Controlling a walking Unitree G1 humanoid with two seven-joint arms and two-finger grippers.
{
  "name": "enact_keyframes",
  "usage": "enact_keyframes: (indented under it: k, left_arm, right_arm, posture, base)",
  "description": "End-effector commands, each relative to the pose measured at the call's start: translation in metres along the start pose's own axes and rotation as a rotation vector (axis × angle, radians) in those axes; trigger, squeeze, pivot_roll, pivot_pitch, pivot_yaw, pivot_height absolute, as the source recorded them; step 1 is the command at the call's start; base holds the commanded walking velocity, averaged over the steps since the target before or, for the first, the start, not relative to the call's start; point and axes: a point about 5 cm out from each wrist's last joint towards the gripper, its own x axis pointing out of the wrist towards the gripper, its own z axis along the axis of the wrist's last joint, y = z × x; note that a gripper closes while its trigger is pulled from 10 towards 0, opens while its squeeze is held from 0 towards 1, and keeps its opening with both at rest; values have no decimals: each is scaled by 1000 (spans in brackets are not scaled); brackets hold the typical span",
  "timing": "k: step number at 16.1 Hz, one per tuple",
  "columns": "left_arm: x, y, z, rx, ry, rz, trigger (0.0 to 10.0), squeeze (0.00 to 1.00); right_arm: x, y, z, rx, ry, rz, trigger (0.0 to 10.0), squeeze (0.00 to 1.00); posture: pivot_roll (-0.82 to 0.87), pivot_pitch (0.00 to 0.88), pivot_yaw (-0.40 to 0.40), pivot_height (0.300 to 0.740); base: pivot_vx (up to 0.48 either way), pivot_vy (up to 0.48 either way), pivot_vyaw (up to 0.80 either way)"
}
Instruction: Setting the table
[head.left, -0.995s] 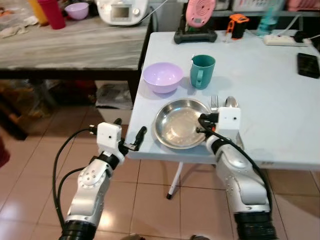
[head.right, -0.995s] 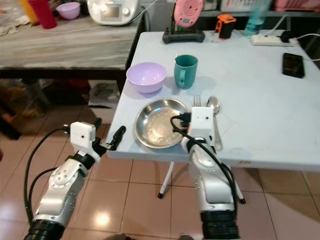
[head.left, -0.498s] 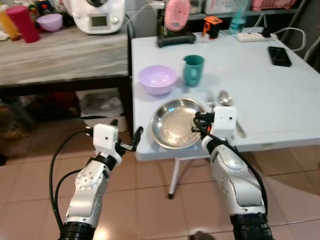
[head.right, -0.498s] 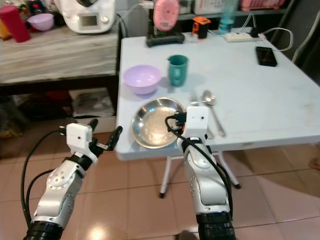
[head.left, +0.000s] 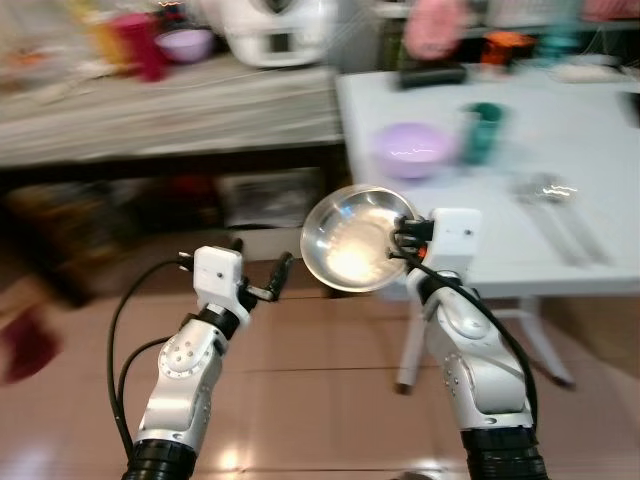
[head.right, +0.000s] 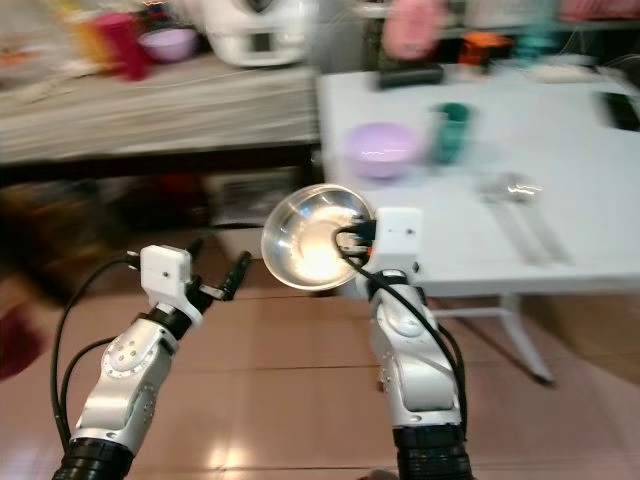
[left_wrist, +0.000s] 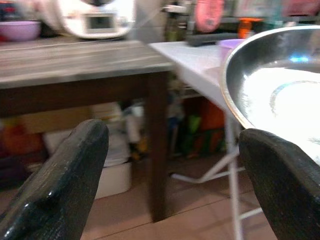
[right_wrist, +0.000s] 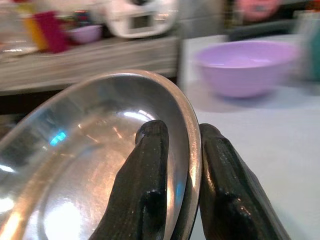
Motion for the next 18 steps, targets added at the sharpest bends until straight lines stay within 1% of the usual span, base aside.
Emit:
enact_keyframes:
  k: [1, 4, 7, 9, 10, 11, 16, 18]
  left_arm:
    - [2, -6, 0, 7, 1, -16, 10000, 0]
    - [3, -7, -1, 5, 2, -12, 10000, 0]
    - [3, -8, -2, 2, 2, -5, 10000, 0]
    - [2, -7, -1, 17, -1, 12, 10000, 0]
    - [2, -8, -1, 18, -3, -5, 10000, 0]
    - [2, -8, -1, 9, -6, -23, 10000, 0]
    - [2, -8, 1, -14, -15, -31, 10000, 0]
    - [2, -8, 1, -18, -18, -41, 10000, 0]
  right_arm:
    - [-1, -5, 2, -2, -10, -19, 10000, 0]
    - [-1, -6, 2, -1, -10, -18, 10000, 0]
    - [0, -6, 3, -1, -11, -20, 10000, 0]
    - [0, -7, 3, -1, -11, -21, 10000, 0]
    - [0, -7, 3, -3, -11, -21, 10000, 0]
    - [-1, -7, 4, -6, -17, -21, 10000, 0]
    - [0, -7, 6, -21, -32, -18, 10000, 0]
    - [0, -7, 7, -27, -39, -14, 10000, 0]
  posture:
    - [-204, 76, 91, 740]
    - [-203, 76, 88, 740]
    - [-204, 77, 83, 740]
    - [-205, 77, 82, 740]
    - [-205, 77, 80, 740]
    - [-205, 77, 80, 740]
    - [-206, 71, 76, 740]
    - [-204, 67, 77, 740]
  base:
    - [0, 480, 481]
    - [0, 480, 433]
    - [0, 476, 0]
    - [0, 0, 0]
    - [0, 0, 0]
    - [0, 0, 0]
    - [0, 0, 0]
    - [407, 0, 0]
